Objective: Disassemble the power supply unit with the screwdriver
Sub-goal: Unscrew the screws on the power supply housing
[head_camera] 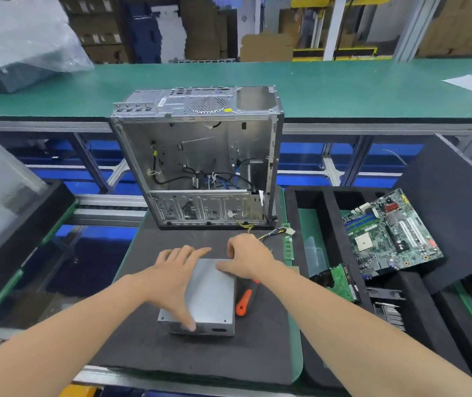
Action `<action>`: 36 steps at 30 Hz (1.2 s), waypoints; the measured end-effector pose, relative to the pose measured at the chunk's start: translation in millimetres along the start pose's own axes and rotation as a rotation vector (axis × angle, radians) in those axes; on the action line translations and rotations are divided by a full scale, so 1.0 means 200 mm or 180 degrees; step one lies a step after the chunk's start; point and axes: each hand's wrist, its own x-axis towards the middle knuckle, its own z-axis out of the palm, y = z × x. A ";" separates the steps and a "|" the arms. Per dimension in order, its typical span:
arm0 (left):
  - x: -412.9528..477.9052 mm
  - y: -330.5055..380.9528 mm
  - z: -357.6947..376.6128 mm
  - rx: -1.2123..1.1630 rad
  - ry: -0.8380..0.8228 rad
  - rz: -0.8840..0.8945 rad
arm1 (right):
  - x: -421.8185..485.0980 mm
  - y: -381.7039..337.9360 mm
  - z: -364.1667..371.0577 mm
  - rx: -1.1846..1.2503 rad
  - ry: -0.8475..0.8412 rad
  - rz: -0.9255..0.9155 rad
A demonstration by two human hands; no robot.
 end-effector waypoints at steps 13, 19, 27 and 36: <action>-0.01 -0.02 0.19 0.0098 0.0855 0.0192 | 0.24 -0.27 0.03 -0.1095 -0.0879 0.0085; -0.01 0.01 0.18 0.0277 0.0771 0.0183 | 0.26 -0.22 0.05 -0.0925 -0.1030 0.0173; -0.03 0.01 0.17 0.0393 0.0742 0.0280 | 0.23 -0.19 0.05 -0.0402 -0.1123 0.0399; -0.03 -0.02 0.07 0.0528 0.0559 0.0409 | 0.22 -0.20 0.02 -0.0274 -0.1223 0.0453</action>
